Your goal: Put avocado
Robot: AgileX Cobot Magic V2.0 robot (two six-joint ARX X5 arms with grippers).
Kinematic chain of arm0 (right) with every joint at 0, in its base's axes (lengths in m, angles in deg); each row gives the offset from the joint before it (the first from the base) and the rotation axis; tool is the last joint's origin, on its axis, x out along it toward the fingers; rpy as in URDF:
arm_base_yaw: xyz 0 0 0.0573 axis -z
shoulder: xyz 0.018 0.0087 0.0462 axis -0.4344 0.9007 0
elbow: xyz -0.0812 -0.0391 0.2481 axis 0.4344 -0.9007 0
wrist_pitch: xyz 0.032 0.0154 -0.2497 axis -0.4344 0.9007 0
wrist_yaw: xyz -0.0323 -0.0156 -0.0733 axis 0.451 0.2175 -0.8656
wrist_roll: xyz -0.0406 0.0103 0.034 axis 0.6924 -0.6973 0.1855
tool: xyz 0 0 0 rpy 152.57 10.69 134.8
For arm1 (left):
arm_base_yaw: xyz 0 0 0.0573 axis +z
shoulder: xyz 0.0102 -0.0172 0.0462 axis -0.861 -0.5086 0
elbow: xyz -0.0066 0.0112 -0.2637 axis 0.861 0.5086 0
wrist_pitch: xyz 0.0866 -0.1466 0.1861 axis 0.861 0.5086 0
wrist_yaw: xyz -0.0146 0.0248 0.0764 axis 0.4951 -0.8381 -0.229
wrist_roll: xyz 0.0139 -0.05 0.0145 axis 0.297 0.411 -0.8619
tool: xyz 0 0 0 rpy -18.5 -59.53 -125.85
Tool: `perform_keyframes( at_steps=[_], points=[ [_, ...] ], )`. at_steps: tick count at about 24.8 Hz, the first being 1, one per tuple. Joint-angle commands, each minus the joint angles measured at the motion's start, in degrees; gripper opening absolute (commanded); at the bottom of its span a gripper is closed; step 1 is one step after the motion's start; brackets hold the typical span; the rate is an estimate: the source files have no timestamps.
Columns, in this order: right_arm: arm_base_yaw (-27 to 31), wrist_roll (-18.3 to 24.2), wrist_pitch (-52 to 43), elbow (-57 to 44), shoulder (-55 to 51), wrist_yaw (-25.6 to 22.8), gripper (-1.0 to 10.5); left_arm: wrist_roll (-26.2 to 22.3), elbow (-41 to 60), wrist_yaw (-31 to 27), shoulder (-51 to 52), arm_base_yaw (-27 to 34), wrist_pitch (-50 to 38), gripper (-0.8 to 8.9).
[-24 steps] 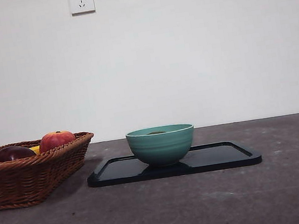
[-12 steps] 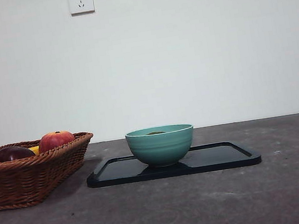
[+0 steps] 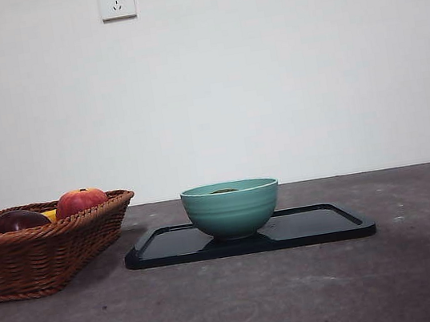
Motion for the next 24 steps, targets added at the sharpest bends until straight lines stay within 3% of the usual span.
perform_keyframes(
  at_steps=[1, 7, 16, 24],
  points=[
    [3.3, 1.2, -1.0, -2.8, -1.2, 0.8, 0.1, -0.5, 1.2, -0.2, 0.1, 0.0, 0.3, 0.19],
    [7.7, 1.2, -1.0, -7.3, -2.7, 1.6, 0.1, -0.5, 1.2, -0.2, 0.1, 0.0, 0.3, 0.19],
    [8.4, 1.5, -1.4, -10.0, -2.7, 1.6, 0.1, -0.5, 1.2, -0.2, 0.1, 0.0, 0.3, 0.19],
    [8.6, 5.3, -1.5, -10.0, -2.7, 1.6, 0.1, -0.5, 1.2, -0.2, 0.1, 0.0, 0.3, 0.19]
  ],
)
